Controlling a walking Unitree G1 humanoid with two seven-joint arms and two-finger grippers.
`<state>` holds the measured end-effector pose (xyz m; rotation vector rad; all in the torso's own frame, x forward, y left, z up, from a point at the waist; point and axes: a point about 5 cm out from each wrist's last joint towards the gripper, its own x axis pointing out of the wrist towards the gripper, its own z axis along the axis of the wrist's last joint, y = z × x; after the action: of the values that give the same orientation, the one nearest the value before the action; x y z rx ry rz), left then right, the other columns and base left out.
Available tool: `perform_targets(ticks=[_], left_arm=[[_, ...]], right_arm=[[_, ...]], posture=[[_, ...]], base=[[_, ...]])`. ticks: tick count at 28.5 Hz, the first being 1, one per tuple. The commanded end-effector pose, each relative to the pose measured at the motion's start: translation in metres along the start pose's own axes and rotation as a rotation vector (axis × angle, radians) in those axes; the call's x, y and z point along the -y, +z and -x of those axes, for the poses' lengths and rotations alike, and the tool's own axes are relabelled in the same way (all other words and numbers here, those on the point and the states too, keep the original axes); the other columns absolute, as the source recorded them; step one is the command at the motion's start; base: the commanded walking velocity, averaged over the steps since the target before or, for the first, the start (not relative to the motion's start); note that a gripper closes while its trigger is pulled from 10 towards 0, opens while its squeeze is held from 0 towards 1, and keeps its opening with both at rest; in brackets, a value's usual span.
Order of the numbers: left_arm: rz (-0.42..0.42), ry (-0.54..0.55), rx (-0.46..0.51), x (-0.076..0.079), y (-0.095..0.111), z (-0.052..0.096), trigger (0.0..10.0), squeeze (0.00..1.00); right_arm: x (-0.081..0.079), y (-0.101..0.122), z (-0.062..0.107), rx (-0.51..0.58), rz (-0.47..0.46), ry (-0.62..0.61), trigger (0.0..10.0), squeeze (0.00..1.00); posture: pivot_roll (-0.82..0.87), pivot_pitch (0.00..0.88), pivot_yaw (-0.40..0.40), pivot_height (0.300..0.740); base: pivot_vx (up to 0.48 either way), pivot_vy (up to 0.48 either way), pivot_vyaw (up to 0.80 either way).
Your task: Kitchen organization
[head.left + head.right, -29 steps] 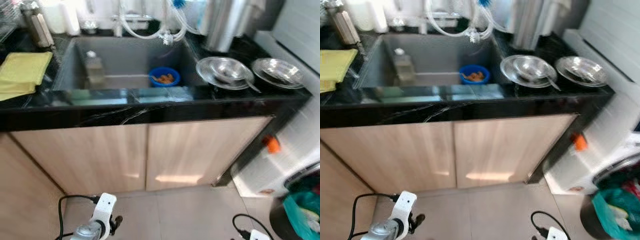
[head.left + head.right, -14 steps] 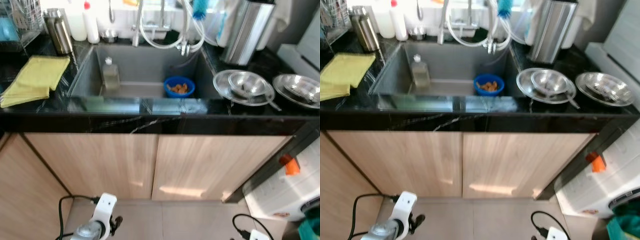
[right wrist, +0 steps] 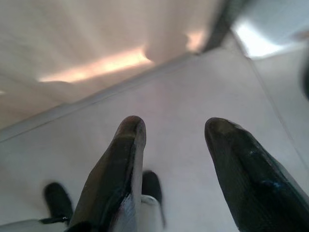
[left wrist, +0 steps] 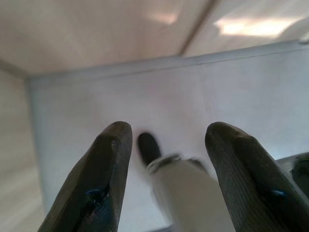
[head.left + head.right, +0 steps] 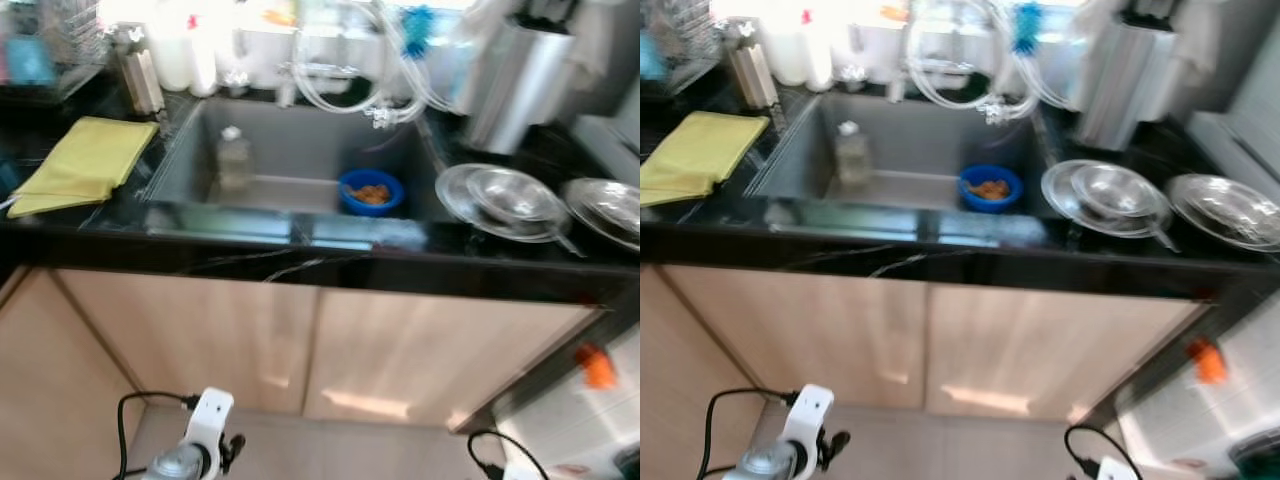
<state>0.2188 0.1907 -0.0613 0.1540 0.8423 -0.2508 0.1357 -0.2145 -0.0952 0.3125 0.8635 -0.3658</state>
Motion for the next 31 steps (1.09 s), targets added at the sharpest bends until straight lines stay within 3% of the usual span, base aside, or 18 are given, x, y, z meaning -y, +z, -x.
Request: perform_targets(ticks=[1, 7, 31], left_arm=[[-0.005, -0.012, -0.010, 0.0026, -0.0007, -0.0007, 10.0, 0.00], [-0.004, -0.013, -0.010, 0.0031, -0.0002, -0.0009, 10.0, 0.00], [-0.021, -0.023, 0.012, 0.0030, 0.0006, -0.0003, 10.0, 0.00]], right_arm=[[0.0028, -0.0019, 0.0009, -0.007, 0.004, -0.005, 10.0, 0.00], [0.0032, -0.0024, 0.0010, -0.010, -0.019, -0.012, 10.0, 0.00], [0.0024, -0.0043, 0.0014, -0.015, -0.022, -0.005, 10.0, 0.00]], posture=[[0.10, 0.091, -0.093, 0.740], [0.09, 0.094, -0.092, 0.740], [0.09, 0.067, -0.085, 0.740]], base=[[0.259, 0.000, 0.41], [0.259, 0.000, 0.14], [0.000, 0.000, 0.00]])
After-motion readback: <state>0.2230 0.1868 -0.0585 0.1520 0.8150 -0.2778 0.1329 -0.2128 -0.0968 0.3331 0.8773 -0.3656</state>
